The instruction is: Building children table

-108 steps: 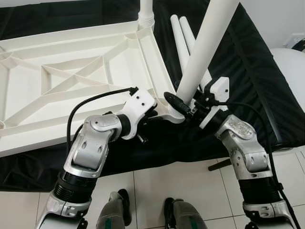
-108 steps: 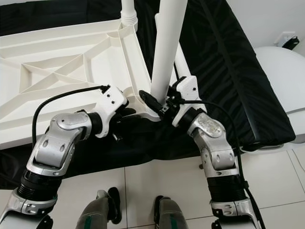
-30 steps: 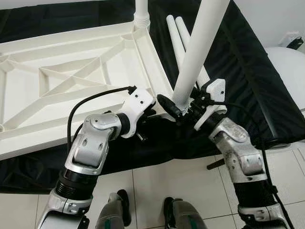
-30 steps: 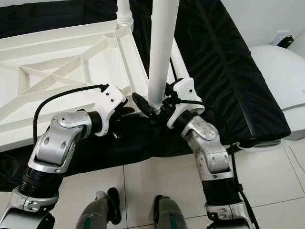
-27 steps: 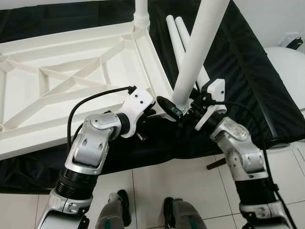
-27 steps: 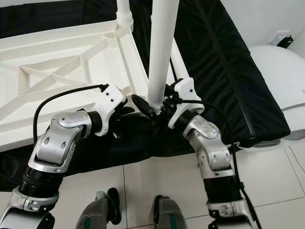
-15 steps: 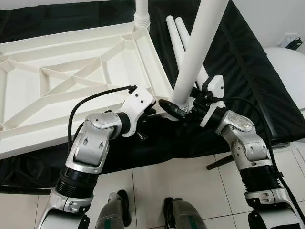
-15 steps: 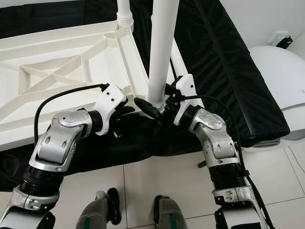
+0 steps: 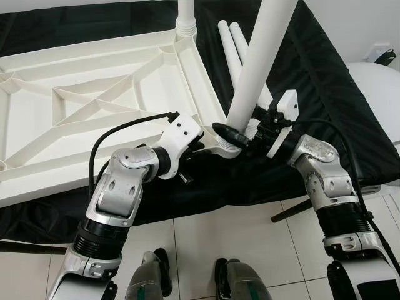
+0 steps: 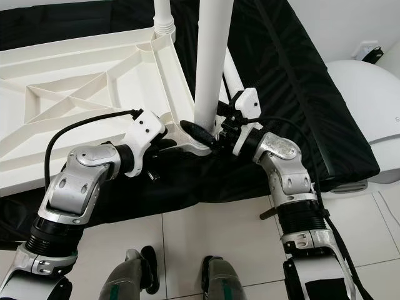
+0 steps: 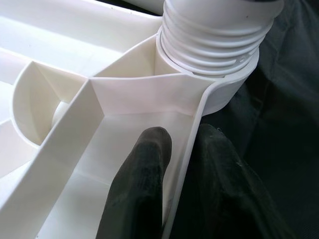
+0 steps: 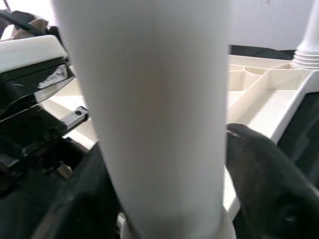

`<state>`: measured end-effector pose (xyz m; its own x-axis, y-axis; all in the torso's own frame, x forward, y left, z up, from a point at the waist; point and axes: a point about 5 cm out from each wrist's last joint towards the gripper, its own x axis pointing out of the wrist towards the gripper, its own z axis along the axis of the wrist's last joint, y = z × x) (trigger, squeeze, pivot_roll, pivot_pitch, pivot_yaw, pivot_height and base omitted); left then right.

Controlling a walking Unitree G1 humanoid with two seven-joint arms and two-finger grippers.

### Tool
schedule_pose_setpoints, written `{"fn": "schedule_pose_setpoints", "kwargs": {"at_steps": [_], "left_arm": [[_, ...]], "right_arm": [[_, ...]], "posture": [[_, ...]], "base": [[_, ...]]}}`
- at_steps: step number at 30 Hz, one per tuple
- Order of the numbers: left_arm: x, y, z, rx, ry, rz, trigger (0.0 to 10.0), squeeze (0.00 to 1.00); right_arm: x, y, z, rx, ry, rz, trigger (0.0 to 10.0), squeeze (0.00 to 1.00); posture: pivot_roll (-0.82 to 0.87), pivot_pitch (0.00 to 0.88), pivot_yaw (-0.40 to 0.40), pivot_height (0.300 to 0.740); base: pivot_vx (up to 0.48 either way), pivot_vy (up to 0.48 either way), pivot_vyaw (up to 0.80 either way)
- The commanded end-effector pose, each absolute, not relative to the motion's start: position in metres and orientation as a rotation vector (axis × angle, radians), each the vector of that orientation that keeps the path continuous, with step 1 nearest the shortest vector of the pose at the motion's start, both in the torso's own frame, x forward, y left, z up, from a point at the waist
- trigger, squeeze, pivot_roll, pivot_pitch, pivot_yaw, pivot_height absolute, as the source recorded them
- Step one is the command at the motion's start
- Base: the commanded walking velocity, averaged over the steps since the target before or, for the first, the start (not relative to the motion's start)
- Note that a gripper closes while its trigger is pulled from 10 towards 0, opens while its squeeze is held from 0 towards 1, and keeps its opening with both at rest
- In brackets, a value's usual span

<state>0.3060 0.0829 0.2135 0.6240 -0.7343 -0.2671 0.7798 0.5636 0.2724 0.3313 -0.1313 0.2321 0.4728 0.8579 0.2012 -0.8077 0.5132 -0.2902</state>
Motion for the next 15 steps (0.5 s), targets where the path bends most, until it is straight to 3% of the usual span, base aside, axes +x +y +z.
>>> {"fn": "schedule_pose_setpoints", "kwargs": {"at_steps": [1, 15], "left_arm": [[0.31, 0.092, 0.212, 0.361, 0.111, -0.751, 10.0, 0.0], [0.309, 0.09, 0.21, 0.353, 0.117, -0.757, 10.0, 0.0]], "right_arm": [[0.331, -0.134, 0.231, -0.154, -0.349, 1.032, 0.0, 0.0], [0.317, -0.123, 0.233, -0.049, -0.377, 1.007, 0.0, 0.0]], "posture": [[-0.01, 0.191, -0.031, 0.74], [-0.02, 0.196, -0.041, 0.74]], "base": [[0.0, 0.0, 0.0], [0.0, 0.0, 0.0]]}}
